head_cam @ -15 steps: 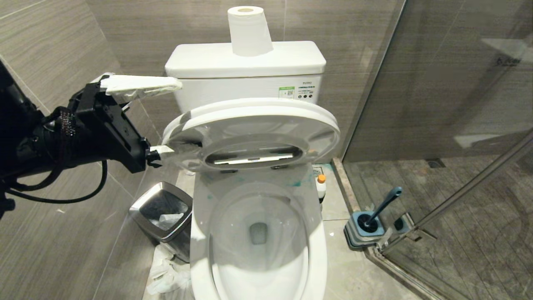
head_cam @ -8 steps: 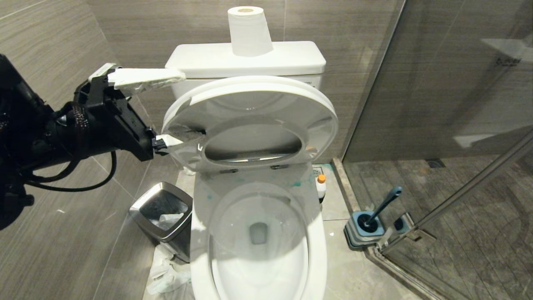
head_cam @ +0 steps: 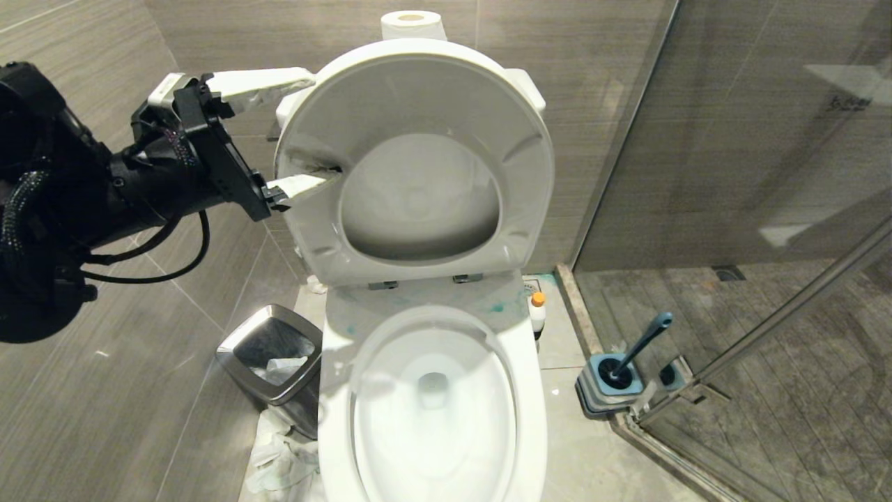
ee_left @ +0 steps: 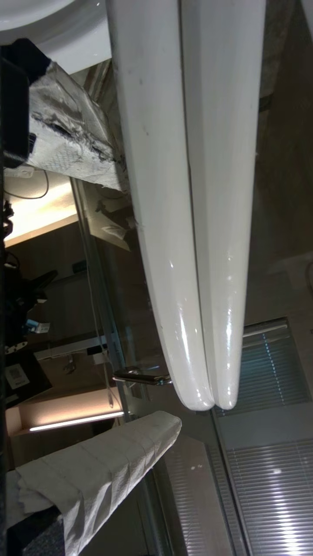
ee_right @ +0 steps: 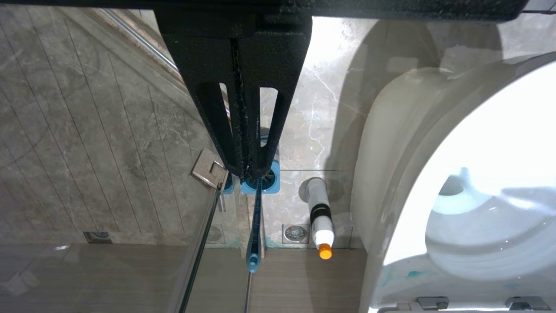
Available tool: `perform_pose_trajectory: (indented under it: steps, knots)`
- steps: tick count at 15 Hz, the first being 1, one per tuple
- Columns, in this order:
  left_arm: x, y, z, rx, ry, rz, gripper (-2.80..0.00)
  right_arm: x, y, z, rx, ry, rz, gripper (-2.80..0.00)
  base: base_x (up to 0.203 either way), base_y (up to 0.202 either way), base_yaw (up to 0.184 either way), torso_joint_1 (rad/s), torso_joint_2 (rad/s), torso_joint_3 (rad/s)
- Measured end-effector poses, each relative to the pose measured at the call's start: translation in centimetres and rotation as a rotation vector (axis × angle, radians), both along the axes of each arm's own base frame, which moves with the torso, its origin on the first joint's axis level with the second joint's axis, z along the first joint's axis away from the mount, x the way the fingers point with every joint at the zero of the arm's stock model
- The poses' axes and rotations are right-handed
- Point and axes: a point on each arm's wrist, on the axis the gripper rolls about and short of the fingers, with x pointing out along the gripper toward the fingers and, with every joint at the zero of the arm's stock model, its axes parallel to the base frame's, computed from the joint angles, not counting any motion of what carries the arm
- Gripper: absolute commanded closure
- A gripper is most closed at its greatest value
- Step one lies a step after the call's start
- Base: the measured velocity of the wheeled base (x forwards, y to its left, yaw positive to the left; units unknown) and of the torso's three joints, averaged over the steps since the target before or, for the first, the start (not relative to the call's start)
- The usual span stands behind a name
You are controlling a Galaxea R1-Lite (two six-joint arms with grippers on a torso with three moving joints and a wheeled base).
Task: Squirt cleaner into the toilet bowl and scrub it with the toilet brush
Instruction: Use the left hand to lift the toilet lid slightly
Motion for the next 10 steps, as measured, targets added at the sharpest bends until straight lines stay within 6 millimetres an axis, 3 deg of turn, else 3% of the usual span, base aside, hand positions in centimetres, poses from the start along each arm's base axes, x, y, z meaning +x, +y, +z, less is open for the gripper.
perform_pose_trajectory:
  steps: [10]
  knots:
    - [4.4, -0.1, -1.5, 0.074, -0.158, 0.226, -2.8, 0.0, 0.0, 0.0, 0.0, 0.0, 0.0, 0.0, 0.0, 0.0, 0.0, 0.0, 0.0, 0.0]
